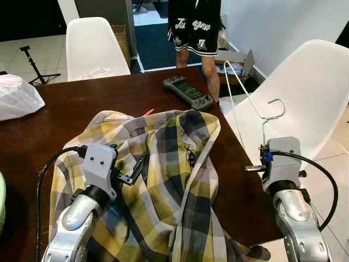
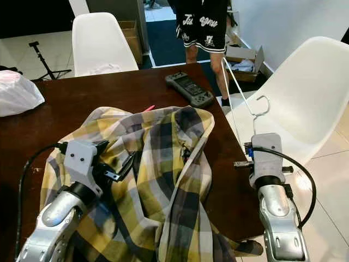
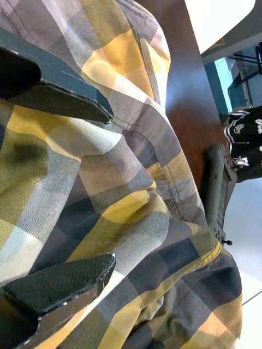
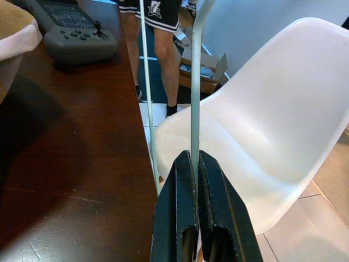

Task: Hang hanger

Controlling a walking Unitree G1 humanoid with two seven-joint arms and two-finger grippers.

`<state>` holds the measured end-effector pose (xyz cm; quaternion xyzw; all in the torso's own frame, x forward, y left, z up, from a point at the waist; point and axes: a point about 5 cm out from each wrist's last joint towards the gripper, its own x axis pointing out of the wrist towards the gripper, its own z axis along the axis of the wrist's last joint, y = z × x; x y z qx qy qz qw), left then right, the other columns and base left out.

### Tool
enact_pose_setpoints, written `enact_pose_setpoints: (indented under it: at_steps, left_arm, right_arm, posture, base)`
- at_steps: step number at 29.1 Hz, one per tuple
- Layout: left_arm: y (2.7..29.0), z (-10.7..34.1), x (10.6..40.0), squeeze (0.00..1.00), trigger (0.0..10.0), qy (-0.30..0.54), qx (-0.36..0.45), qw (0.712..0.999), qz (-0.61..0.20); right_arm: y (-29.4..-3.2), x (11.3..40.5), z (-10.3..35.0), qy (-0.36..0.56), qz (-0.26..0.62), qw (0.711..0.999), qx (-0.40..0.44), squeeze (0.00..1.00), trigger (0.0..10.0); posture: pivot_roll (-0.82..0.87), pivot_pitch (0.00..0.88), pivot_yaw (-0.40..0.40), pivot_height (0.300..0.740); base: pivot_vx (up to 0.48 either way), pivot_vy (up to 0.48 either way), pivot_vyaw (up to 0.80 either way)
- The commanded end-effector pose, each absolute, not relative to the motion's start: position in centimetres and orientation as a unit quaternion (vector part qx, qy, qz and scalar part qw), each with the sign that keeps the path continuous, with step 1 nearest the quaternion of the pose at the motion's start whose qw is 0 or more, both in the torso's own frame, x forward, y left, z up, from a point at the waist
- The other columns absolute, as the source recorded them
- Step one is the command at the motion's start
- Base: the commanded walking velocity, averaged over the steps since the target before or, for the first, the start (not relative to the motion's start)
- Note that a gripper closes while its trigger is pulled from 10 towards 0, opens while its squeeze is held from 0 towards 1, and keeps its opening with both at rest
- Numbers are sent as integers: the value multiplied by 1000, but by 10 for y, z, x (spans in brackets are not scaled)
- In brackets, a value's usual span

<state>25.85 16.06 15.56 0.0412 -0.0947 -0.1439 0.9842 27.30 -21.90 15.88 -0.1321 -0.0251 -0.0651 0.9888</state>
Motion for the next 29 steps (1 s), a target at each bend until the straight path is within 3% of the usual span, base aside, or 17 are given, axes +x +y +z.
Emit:
enact_pose_setpoints:
  at_steps: [1,29]
  left_arm:
    - [162,150,258,0,10000,-82,34,986,-140]
    - [162,150,258,0,10000,-82,34,986,-140]
  right_arm:
    - [-219,272,155,-18,-66,990,-125,0,10000]
    - [-220,272,155,-18,-67,990,-125,0,10000]
  posture:
    - [45,172,11,740]
    - [53,172,17,740]
  base:
    - [0,0,0]
    - [0,0,0]
